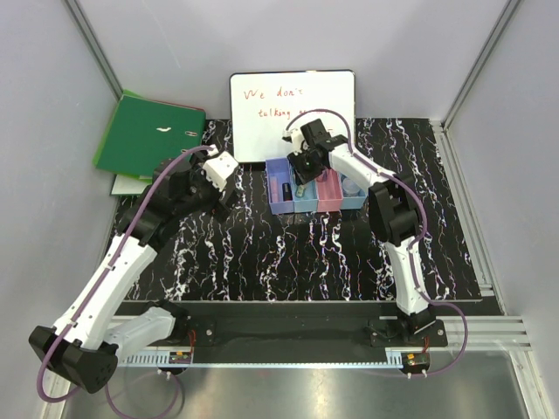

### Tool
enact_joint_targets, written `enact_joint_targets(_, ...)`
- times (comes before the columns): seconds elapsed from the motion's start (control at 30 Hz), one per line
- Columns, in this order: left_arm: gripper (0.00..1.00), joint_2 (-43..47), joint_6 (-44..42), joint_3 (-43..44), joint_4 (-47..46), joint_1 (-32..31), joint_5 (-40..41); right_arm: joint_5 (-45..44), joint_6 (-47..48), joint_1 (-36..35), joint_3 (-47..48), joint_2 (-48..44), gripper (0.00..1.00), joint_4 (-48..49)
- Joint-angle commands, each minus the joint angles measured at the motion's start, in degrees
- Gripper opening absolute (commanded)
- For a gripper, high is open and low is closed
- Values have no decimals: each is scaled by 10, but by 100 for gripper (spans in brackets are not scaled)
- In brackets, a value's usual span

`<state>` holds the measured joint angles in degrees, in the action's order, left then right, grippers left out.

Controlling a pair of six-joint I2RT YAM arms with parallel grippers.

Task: Sort the stationery into containers
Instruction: Place the stationery in the storage box, then reset both arms

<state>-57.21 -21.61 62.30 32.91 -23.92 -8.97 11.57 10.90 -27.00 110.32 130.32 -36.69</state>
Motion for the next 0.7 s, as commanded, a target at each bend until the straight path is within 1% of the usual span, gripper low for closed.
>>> enact_joint_targets(0.0,99,2,-5,9,-24,2,-6,-8,15,3,28,3,40,11)
enact_joint_targets(0.07,99,2,-4,9,-25,2,-8,-4,17,3,27,1,47,10)
enact_joint_targets(0.13,99,1,-5,10,-24,1,-9,-3,20,3,24,-6,58,11)
enact_joint_targets(0.37,99,2,-1,15,-24,2,-13,-8,26,-3,20,-39,58,7)
enact_joint_targets(0.57,99,3,-3,19,-21,2,-10,-8,40,-18,-10,-135,56,-10)
enact_joint_targets(0.67,99,6,-8,14,-21,1,-8,-15,63,-24,-49,-181,56,-16)
